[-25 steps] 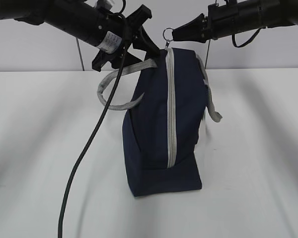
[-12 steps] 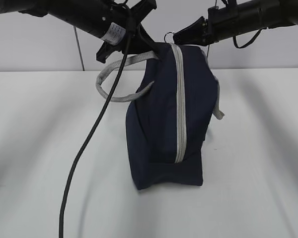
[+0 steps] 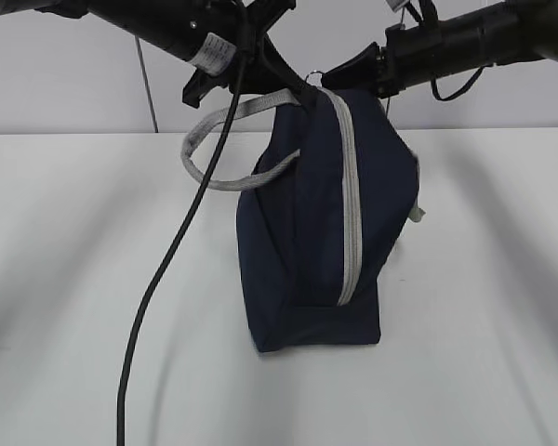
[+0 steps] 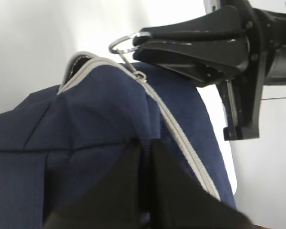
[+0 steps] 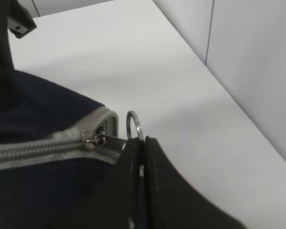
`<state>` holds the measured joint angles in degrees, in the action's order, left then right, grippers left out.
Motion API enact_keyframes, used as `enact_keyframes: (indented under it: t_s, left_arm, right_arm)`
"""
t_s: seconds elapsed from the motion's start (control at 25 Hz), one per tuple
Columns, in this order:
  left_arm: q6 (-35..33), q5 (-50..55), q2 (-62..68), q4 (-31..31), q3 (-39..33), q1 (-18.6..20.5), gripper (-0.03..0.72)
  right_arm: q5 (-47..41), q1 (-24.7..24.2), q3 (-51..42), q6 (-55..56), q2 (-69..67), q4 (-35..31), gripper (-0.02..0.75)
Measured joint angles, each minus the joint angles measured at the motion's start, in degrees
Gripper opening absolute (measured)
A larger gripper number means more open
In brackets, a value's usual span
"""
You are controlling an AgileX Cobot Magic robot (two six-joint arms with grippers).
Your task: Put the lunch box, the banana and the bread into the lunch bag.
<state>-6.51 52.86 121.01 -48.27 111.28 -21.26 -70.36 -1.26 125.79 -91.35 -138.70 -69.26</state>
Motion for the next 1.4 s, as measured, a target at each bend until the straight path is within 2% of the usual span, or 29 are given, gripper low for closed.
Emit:
enact_keyframes:
  t_s: [0.24,1.0,1.2,1.28,1.32,1.4]
  left_arm:
    - [-1.33,1.27,0.0,0.13,0.0,0.0,0.013]
    - [-3.77,1.58,0.06,0.42,0.0,0.0,0.012]
    - [-4.35,1.58,0.06,0.52,0.0,0.0,0.012]
    - [-4.35,1.66,0.06,0.63,0.07,0.0,0.013]
    - [-4.43,1.8,0.06,0.71,0.19,0.0,0.017]
    - [-4.44,1.86,0.06,1.6,0.52,0.0,0.059]
  right_arm:
    - [-0.45,0.0,0.09,0.0,-2.29,-0.67,0.0]
    - [-0.92,0.0,0.09,0.71,-2.86,4.88,0.0]
    - [-1.05,0.0,0.09,4.05,-2.86,3.58,0.002]
    - [-0.92,0.0,0.09,5.31,-3.0,2.97,0.034]
    - [-0.46,0.0,0.09,5.75,-3.15,3.07,0.08]
    - [0.52,-0.09,0.09,8.07,-3.5,3.22,0.244]
